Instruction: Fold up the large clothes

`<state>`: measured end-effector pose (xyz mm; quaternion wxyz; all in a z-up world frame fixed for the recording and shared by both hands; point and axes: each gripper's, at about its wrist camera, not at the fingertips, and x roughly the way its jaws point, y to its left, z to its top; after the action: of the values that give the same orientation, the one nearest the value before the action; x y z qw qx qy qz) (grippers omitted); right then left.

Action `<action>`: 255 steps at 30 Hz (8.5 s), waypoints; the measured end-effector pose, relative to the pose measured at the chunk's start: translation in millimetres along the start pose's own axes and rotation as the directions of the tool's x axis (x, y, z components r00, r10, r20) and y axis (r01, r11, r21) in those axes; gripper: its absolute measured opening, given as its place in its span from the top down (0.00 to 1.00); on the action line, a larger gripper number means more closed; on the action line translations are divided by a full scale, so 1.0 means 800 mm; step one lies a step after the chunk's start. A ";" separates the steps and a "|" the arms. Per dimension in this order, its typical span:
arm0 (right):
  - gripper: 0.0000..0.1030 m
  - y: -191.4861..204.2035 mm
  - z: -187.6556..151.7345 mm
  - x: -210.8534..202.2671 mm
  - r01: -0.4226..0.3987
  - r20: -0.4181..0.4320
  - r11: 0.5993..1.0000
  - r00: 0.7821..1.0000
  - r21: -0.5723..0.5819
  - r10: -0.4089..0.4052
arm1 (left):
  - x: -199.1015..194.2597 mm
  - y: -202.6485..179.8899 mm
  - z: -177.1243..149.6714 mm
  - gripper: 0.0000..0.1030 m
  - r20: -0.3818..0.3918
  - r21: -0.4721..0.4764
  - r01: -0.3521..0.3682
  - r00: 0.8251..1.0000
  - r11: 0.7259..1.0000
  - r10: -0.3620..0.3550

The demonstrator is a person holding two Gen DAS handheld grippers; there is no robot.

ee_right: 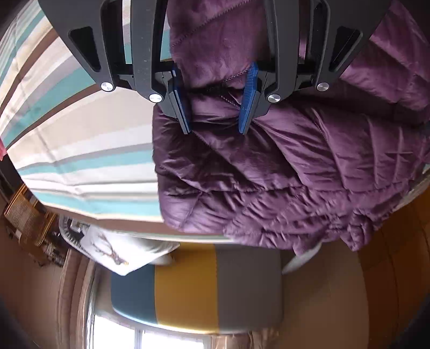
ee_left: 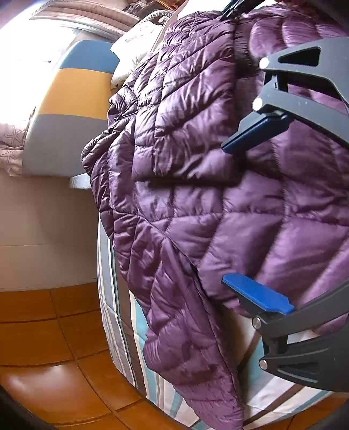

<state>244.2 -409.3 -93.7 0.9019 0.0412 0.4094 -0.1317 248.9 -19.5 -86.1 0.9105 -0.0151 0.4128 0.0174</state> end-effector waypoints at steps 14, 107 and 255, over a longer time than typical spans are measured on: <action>0.65 0.006 -0.003 0.000 0.019 0.012 1.000 1.000 -0.017 -0.019 | -0.038 0.117 -0.017 0.02 0.027 -0.157 -0.092 0.995 0.983 0.097; 0.64 0.002 -0.004 0.001 0.006 0.022 1.000 1.000 -0.006 -0.006 | -0.060 -0.163 -0.007 0.93 0.352 0.324 -0.169 0.935 0.931 0.047; 0.44 -0.092 -0.121 -0.165 -0.214 -0.014 0.975 0.976 0.066 0.216 | -0.112 0.130 -0.120 0.09 0.000 0.029 0.235 0.972 0.971 -0.235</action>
<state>70.6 -435.6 -56.4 0.9046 0.1156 0.4078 -0.0460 113.2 78.5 -83.2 0.9069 -0.0508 0.4069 -0.0966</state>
